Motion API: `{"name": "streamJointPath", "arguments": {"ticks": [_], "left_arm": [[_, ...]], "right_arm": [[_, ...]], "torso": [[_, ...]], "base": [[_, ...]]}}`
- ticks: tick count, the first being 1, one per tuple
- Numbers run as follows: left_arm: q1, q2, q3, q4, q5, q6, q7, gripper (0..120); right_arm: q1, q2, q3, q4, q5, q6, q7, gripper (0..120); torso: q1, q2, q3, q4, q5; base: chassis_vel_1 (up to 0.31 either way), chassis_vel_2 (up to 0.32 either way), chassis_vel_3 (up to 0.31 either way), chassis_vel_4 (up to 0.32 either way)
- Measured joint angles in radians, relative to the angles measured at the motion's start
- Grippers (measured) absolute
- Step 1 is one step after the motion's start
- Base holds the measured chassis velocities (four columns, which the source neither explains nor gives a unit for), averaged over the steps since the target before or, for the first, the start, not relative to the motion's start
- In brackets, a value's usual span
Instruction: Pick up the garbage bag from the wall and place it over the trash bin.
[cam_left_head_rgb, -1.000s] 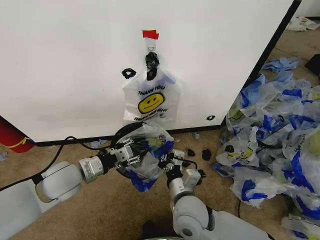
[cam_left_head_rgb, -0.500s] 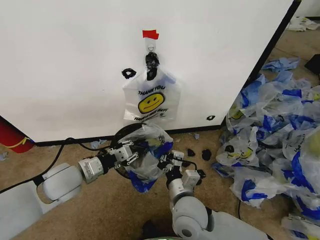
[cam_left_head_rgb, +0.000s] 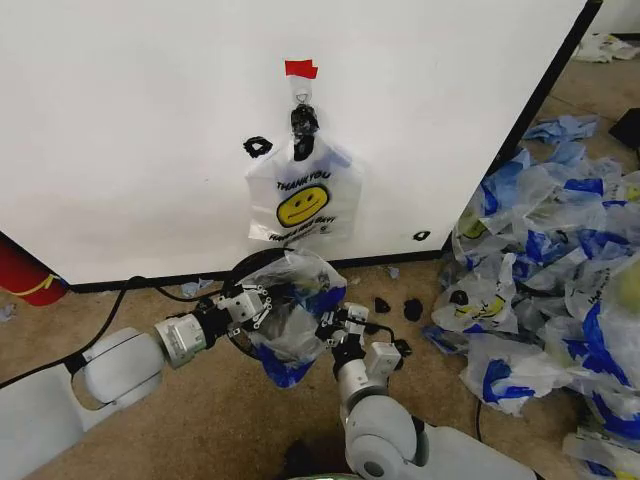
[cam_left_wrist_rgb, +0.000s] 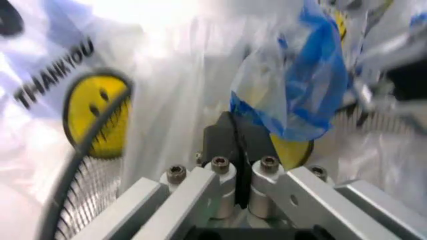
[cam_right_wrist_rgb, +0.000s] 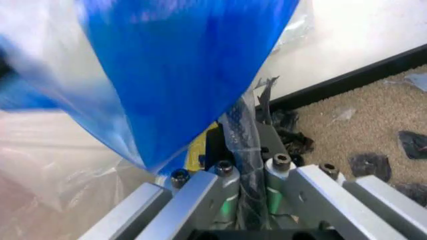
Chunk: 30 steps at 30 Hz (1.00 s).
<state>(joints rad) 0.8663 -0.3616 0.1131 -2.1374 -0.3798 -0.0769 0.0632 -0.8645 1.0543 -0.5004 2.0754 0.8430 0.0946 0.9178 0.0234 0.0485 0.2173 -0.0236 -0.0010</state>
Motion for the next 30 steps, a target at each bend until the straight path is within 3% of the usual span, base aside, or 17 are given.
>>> {"name": "streamJointPath", "arguments": {"ticks": [6, 11, 30], "left_arm": [[0.033, 0.042, -0.069, -0.098, -0.055, 0.0, -0.017, 0], [0.035, 0.066, -0.105, -0.124, -0.091, 0.0, -0.026, 0], [0.015, 0.081, -0.105, 0.057, -0.199, -0.012, -0.052, 0]], "right_arm": [[-0.003, -0.003, 0.002, -0.007, -0.002, 0.002, -0.003, 0], [-0.021, -0.015, 0.003, 0.0, -0.006, 0.004, -0.009, 0], [-0.101, -0.08, 0.005, 0.062, -0.051, 0.017, -0.034, 0]], "torso": [[0.0, 0.0, 0.0, 0.0001, 0.0001], [0.0, 0.0, 0.0, 0.0, 0.0001], [0.0, 0.0, 0.0, 0.0, 0.0]], "base": [[0.0, 0.0, 0.0, 0.0], [0.0, 0.0, 0.0, 0.0], [0.0, 0.0, 0.0, 0.0]]}}
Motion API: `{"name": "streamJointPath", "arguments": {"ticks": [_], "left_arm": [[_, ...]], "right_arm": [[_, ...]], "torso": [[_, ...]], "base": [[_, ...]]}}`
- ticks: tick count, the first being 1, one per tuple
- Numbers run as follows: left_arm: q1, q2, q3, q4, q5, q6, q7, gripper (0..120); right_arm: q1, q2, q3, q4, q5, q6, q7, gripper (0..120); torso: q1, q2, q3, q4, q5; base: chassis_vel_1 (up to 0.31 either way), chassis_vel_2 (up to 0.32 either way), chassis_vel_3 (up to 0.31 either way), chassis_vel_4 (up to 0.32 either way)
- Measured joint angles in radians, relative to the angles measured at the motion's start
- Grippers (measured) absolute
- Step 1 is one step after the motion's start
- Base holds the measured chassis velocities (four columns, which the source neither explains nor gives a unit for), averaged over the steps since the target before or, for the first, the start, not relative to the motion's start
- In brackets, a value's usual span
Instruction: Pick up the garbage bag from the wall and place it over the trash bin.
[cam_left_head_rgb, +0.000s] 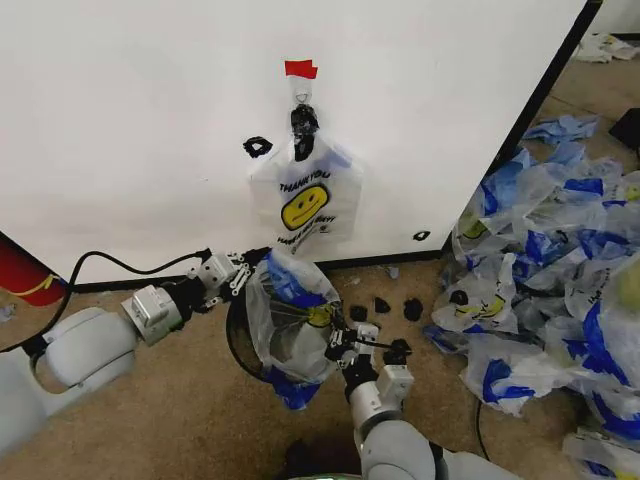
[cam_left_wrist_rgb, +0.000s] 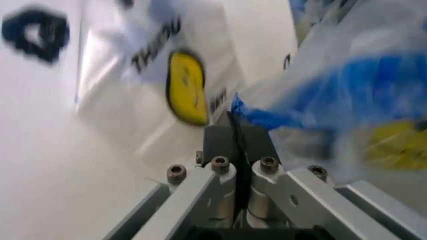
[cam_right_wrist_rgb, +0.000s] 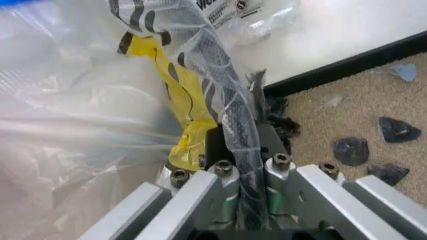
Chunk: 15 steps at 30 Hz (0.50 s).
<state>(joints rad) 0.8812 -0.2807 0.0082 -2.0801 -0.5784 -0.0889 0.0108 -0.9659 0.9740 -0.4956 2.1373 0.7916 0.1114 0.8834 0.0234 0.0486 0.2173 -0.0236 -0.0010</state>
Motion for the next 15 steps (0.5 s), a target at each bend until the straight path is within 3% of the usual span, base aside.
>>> {"name": "streamJointPath", "arguments": {"ticks": [15], "left_arm": [[0.011, -0.016, 0.032, 0.098, -0.03, 0.001, -0.001, 0]], "right_arm": [[-0.011, -0.011, 0.002, 0.022, -0.009, 0.002, -0.006, 0]], "torso": [[0.0, 0.0, 0.0, 0.0, 0.0]], "base": [[0.0, 0.0, 0.0, 0.0]]}}
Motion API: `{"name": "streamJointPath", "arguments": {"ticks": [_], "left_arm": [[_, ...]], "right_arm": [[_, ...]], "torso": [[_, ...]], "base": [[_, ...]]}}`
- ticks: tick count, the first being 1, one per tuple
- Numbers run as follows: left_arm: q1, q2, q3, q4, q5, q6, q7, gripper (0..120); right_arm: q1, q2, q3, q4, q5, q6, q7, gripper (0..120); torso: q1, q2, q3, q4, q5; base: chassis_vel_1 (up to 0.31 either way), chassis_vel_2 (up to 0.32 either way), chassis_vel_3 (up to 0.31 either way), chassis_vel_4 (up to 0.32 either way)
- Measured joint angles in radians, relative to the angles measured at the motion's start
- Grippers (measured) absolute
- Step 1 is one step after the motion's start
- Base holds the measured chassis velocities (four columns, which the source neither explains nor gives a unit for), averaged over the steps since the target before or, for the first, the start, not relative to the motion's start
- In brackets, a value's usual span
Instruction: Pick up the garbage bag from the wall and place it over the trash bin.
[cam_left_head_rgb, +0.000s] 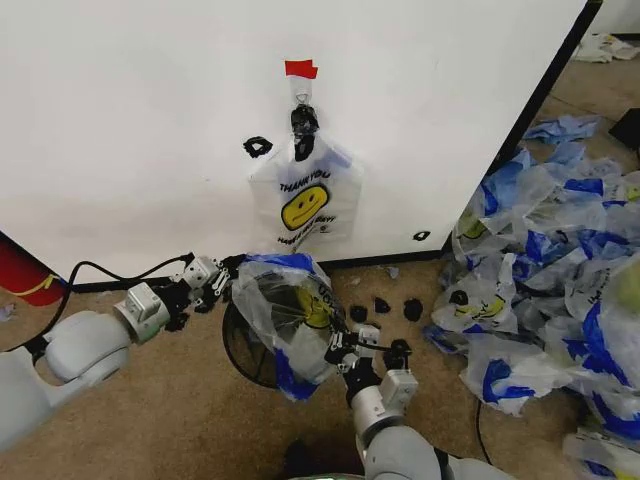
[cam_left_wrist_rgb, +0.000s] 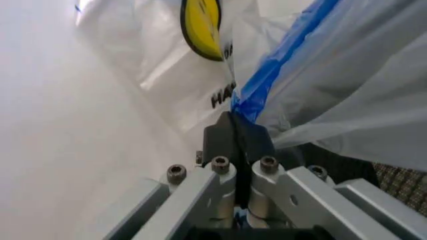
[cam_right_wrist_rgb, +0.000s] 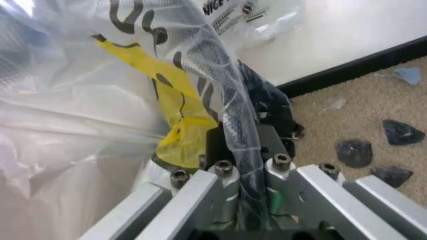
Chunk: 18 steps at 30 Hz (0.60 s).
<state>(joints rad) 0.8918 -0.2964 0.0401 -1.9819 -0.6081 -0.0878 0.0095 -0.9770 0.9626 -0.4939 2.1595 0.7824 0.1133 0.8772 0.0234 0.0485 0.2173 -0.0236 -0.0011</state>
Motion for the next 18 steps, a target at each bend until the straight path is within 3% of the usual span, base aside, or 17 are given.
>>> {"name": "streamJointPath", "arguments": {"ticks": [14, 18], "left_arm": [[0.005, -0.015, 0.024, 0.019, -0.017, 0.0, -0.007, 0], [0.005, -0.017, 0.024, 0.022, -0.022, -0.004, -0.019, 13]], "right_arm": [[0.005, 0.009, 0.016, -0.006, 0.001, 0.005, -0.005, 0], [0.009, 0.012, 0.017, -0.01, 0.004, 0.005, -0.005, 0]], "torso": [[0.0, 0.0, 0.0, 0.0, 0.0], [0.0, 0.0, 0.0, 0.0, 0.0]], "base": [[0.0, 0.0, 0.0, 0.0], [0.0, 0.0, 0.0, 0.0]]}}
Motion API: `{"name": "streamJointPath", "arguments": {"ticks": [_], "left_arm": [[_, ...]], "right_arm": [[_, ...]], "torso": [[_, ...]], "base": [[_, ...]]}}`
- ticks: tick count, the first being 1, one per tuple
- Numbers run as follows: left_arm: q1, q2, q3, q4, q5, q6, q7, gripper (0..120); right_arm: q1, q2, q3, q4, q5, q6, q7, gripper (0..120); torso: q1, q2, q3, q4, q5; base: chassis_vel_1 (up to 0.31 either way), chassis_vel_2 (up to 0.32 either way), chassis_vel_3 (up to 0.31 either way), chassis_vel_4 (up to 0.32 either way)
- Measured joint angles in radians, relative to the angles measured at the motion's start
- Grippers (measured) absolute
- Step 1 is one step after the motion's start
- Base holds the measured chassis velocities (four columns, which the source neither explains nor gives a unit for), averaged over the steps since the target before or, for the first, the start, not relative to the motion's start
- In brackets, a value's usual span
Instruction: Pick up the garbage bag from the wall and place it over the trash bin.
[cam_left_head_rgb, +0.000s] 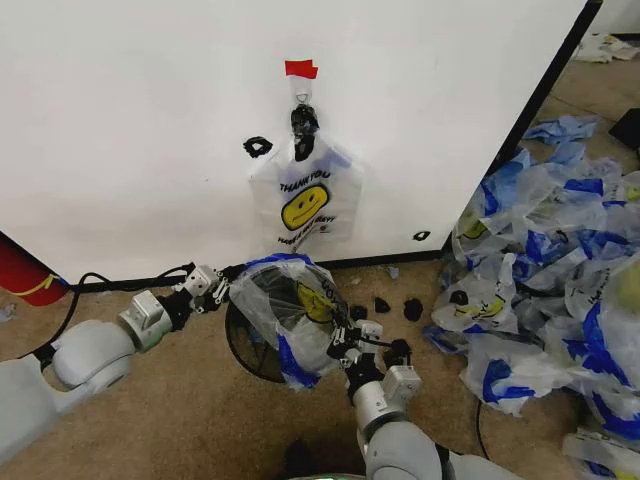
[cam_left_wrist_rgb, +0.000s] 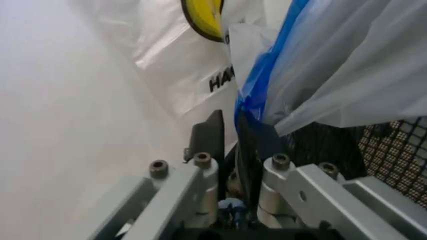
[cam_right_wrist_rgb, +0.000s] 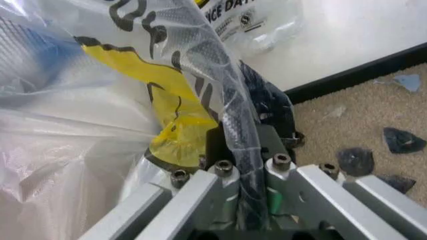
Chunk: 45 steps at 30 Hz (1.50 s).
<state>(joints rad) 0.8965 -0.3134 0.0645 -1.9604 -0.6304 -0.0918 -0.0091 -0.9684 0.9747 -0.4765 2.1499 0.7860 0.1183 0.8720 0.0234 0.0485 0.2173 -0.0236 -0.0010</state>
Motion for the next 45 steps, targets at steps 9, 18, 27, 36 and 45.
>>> {"name": "streamJointPath", "arguments": {"ticks": [9, 18, 27, 36, 45], "left_arm": [[0.008, -0.003, -0.033, -0.028, -0.013, -0.003, -0.017, 41], [0.012, -0.003, -0.052, -0.061, -0.021, 0.001, -0.046, 74], [0.011, -0.01, -0.056, -0.062, -0.014, 0.018, -0.093, 100], [0.006, -0.023, -0.103, -0.067, -0.022, 0.047, -0.197, 100], [0.004, -0.007, -0.129, -0.23, -0.227, 0.064, -0.296, 100]], "right_arm": [[-0.004, 0.003, 0.011, -0.007, 0.0, 0.0, -0.001, 0], [-0.025, 0.0, 0.045, -0.01, -0.007, 0.003, -0.005, 0], [-0.058, -0.005, 0.085, 0.008, -0.012, 0.005, -0.009, 0], [-0.071, -0.012, 0.111, 0.01, -0.019, 0.01, -0.015, 0], [-0.058, -0.001, 0.148, -0.008, -0.019, 0.013, -0.017, 0]], "torso": [[0.0, 0.0, 0.0, 0.0, 0.0], [0.0, 0.0, 0.0, 0.0, 0.0001], [0.0, 0.0, 0.0, 0.0, 0.0001], [0.0, 0.0, 0.0, 0.0, 0.0], [0.0, 0.0, 0.0, -0.0001, 0.0001]], "base": [[0.0, 0.0, 0.0, 0.0], [0.0, 0.0, 0.0, 0.0], [0.0, 0.0, 0.0, 0.0], [0.0, 0.0, 0.0, 0.0], [0.0, 0.0, 0.0, 0.0]]}}
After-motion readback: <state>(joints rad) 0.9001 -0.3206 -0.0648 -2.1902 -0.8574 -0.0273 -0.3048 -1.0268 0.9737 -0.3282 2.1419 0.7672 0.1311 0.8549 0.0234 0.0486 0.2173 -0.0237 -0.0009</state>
